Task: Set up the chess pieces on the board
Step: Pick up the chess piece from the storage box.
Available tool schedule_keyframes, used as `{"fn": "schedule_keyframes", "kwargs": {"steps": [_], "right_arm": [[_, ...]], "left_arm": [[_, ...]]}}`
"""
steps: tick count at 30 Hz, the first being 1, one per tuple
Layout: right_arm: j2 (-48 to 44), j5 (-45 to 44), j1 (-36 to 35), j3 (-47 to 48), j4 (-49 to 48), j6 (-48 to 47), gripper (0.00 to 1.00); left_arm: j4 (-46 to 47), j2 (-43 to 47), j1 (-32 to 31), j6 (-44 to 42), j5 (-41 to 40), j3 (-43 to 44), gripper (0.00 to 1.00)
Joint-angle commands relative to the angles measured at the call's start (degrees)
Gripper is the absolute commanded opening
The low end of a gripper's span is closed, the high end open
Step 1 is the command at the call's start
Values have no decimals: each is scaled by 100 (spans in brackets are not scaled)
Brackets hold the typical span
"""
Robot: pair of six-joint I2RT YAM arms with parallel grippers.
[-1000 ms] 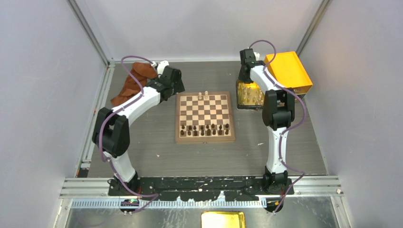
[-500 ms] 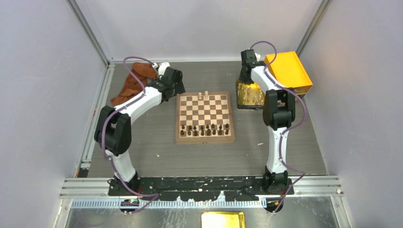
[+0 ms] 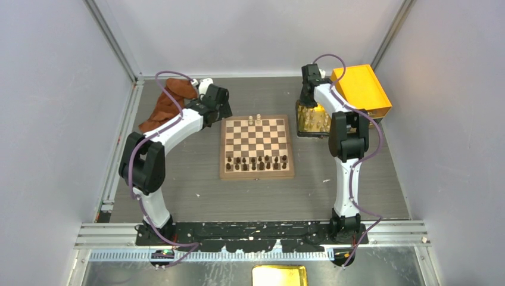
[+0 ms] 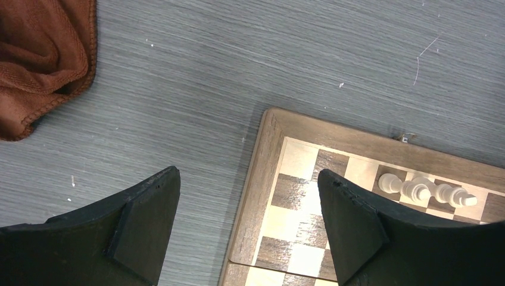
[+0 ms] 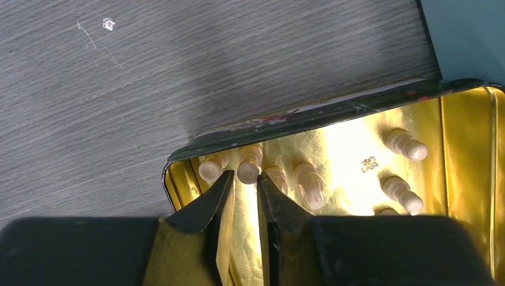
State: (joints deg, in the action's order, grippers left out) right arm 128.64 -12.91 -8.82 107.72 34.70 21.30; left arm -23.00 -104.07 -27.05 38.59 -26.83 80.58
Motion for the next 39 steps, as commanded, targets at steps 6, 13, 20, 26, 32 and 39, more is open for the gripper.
{"fn": "schedule_keyframes", "kwargs": {"steps": [6,13,20,26,32,39], "right_arm": [[12,35,30,246,-126,23,29],[36,24,64,291,-112,17,29],[116,43,95,361,-77,8,29],[155,98,96,382,-86,11,29],[196,128,103,407,-86,23,22],[163,131,102,393,-105,16,9]], "left_arm": [[114,-30,-20,8,-121,265,86],[116,-67,-20,1,-113,306,86],[103,-112,-17,-10,-113,352,86],[94,-140,-15,-18,-121,379,86],[86,-157,-20,-9,-121,389,86],[77,-158,-20,-1,-121,380,86]]}}
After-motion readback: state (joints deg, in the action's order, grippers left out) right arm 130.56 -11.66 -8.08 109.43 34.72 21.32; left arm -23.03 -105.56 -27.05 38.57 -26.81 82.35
